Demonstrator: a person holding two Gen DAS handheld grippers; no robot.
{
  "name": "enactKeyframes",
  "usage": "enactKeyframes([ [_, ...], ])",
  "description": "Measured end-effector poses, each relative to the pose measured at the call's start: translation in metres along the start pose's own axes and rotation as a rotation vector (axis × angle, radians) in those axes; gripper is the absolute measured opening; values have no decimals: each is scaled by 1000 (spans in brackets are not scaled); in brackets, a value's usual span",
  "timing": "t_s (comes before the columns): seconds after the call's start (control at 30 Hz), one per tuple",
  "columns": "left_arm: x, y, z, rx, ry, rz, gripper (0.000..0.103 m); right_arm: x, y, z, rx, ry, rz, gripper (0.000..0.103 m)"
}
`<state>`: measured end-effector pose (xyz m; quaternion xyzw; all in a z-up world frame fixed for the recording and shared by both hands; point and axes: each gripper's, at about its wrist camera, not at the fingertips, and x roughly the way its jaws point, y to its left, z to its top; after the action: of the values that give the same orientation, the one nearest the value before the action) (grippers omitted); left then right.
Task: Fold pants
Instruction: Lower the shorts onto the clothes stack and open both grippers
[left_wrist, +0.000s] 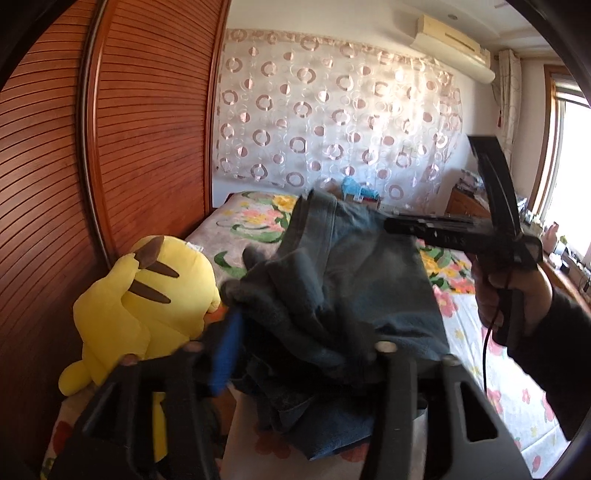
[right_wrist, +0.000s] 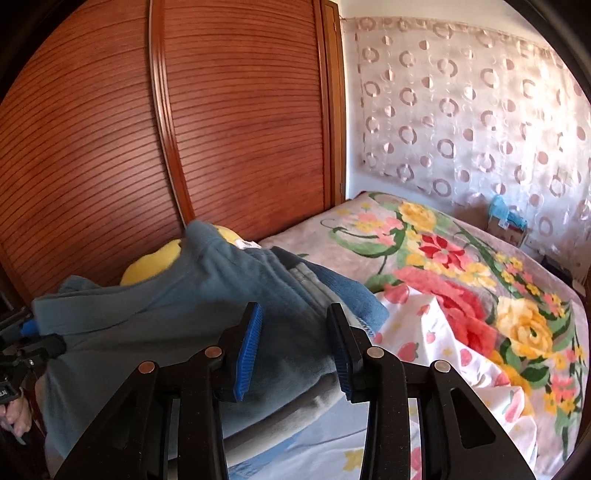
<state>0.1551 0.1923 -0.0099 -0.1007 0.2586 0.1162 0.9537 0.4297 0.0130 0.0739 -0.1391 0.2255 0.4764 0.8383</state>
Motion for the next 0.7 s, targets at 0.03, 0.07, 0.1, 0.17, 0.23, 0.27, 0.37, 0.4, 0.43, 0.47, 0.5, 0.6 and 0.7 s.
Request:
enactKeyframes([
  [0.03,0,0,1,7,-1,6,73,-3,4,1,1,-9,8,38],
  [0.07,0,-1,2,15,0,15,81,-6,3,-3,4,-15,16,38],
  [0.1,2,-2,4,27,5,21,81,-8,6,-4,6,-19,22,38],
  [0.17,6,-4,4,46,27,27,82,-9,7,-7,10,-23,35,38],
  [0.23,11,-6,2,56,51,38,82,-10,10,-11,12,-25,51,53],
  [0.27,15,-6,0,59,69,44,82,-11,9,-14,12,-26,61,57],
  [0.37,20,-4,-8,58,98,50,82,-13,8,-24,6,-22,74,66],
  [0.4,20,-3,-10,55,100,50,82,-13,8,-26,3,-17,73,67],
  [0.43,20,-2,-11,50,100,50,82,-12,9,-29,0,-15,75,70],
  [0.47,19,0,-11,46,99,47,82,-15,6,-30,-2,-14,75,72],
  [0.5,19,0,-12,45,98,46,82,-14,7,-32,-7,-11,73,74],
  [0.6,16,1,-12,48,94,45,82,-15,6,-34,-16,-1,56,76],
  [0.7,11,2,-13,47,84,42,85,-21,8,-33,-12,-3,51,77],
])
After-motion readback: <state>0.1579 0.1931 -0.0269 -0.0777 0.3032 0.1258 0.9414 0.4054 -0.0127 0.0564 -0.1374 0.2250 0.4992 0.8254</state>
